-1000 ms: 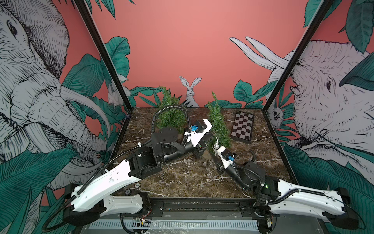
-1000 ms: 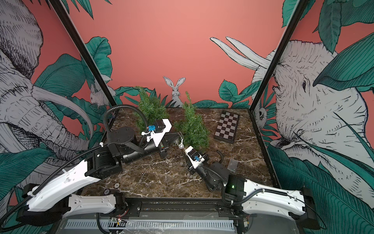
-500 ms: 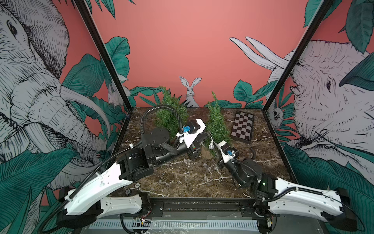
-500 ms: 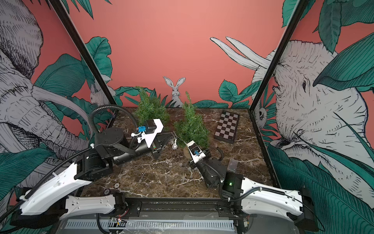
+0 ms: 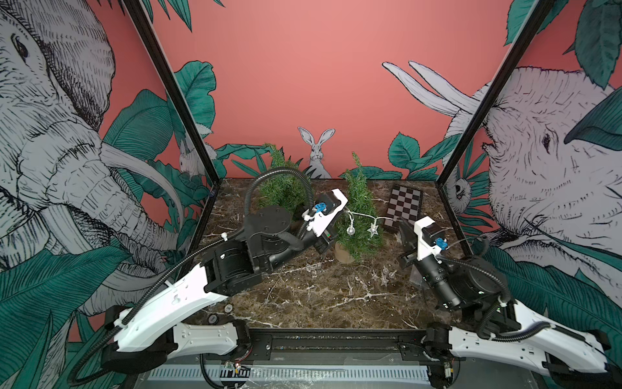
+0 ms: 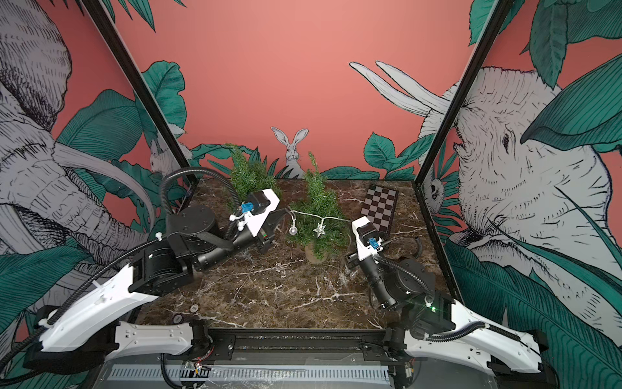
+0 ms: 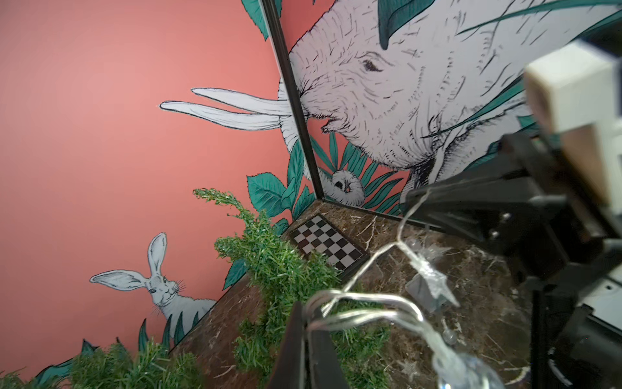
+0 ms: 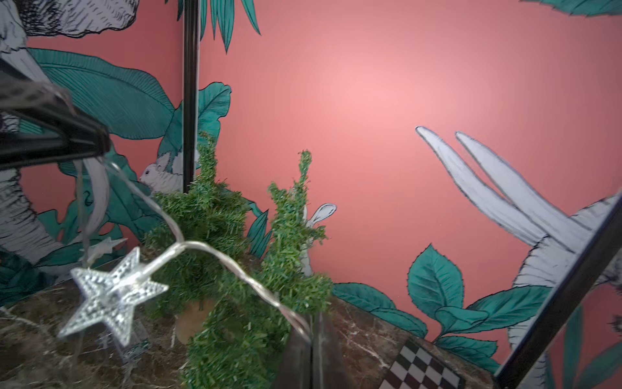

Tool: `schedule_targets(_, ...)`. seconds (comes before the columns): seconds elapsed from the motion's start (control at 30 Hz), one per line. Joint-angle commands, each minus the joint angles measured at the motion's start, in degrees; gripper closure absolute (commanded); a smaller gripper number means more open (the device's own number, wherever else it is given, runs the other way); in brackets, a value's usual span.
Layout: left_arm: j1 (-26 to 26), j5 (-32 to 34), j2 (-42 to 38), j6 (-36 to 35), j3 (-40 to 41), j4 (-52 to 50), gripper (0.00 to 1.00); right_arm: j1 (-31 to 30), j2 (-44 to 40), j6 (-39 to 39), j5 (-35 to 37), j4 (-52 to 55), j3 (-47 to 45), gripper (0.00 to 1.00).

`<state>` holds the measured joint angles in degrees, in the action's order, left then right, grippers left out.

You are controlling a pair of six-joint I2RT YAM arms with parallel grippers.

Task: Wrap string light around the christmas tree
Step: Wrap the Christmas tree at the center of the board.

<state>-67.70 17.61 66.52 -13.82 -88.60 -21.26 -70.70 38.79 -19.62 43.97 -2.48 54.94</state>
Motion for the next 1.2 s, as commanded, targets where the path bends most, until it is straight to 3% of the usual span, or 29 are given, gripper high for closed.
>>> schedule_targets(0.0,-0.1,8.0,3.1,-3.5,-5.7,0.7,1.0,0.4,1.8,-10.9,6.0,-3.5,3.8,0.97)
schedule_targets(0.1,0.0,11.9,7.0,-4.7,-10.3,1.8,1.0,2.0,4.2,-17.6,6.8,-9.1,5.9,0.98)
schedule_targets(0.17,0.0,12.4,9.6,-5.1,-13.6,1.8,1.0,4.1,6.2,-18.0,5.1,-9.1,8.0,0.98)
schedule_targets(0.43,1.4,11.5,19.3,-4.9,-26.4,-0.9,1.0,16.6,14.8,-11.5,-5.5,-5.4,17.5,1.0)
schedule_targets(0.73,6.5,10.2,25.0,-2.5,-32.0,-0.1,1.0,27.7,21.3,-9.8,-10.5,-5.2,23.8,1.0)
schedule_targets(1.17,13.3,9.1,33.3,2.0,-41.6,-0.6,1.0,42.8,27.3,1.3,-21.0,-0.7,28.5,1.0)
